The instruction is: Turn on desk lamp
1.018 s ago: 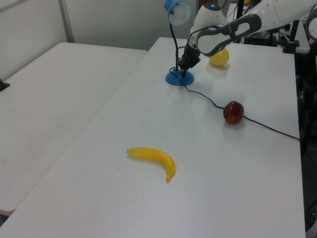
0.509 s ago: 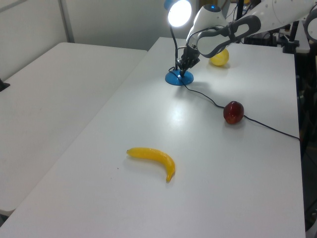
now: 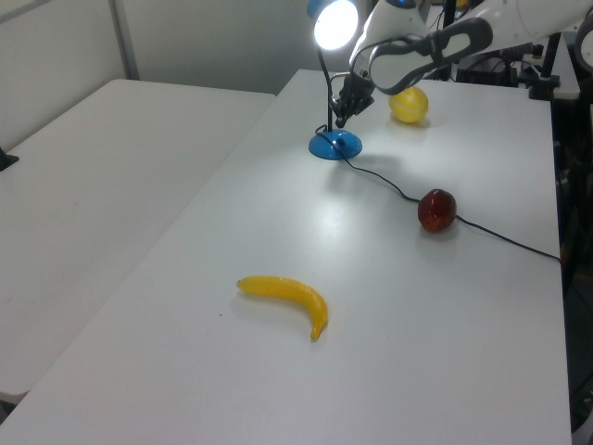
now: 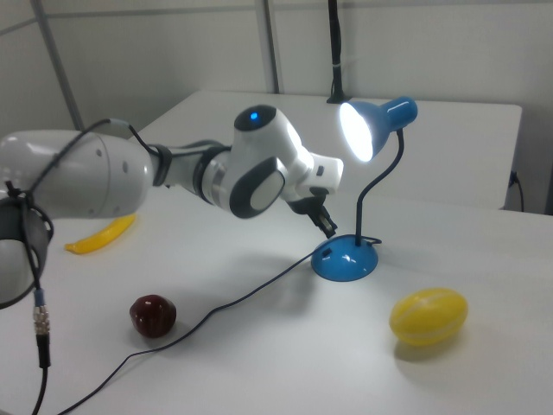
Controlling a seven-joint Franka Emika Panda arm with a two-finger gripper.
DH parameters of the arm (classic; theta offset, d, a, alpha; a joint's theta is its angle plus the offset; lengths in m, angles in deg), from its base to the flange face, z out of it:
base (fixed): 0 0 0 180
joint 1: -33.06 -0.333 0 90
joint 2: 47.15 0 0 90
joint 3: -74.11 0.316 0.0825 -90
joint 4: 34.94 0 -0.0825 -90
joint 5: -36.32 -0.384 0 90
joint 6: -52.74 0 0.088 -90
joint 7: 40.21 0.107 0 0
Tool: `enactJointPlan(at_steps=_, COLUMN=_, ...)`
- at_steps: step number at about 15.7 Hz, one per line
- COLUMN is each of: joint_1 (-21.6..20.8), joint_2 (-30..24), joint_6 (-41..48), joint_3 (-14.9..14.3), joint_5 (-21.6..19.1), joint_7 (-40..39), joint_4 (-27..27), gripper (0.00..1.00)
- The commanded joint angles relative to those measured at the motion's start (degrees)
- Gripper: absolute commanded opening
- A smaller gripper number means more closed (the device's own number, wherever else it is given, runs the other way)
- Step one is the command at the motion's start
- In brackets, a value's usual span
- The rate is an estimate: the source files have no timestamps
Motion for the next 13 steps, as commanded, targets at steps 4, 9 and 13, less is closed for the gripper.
enactJointPlan(at_steps=4, joint_1=-0.9, joint_2=-18.3, joint_6=23.2, joint_3=3.1, joint_5=-0.2, joint_7=-7.0, joint_4=9.5, gripper=0.00)
enactJointPlan(at_steps=9, joint_1=-0.2, joint_2=-28.5, joint_6=37.4, joint_3=7.6, joint_5=-0.2, joint_7=-12.7, joint_4=14.3, gripper=0.00)
enactJointPlan(at_steps=13, joint_1=-0.6, joint_2=-35.4, joint_6=46.4, joint_3=7.9, joint_5=-0.4, joint_7=-19.2, joint_4=16.9, gripper=0.08)
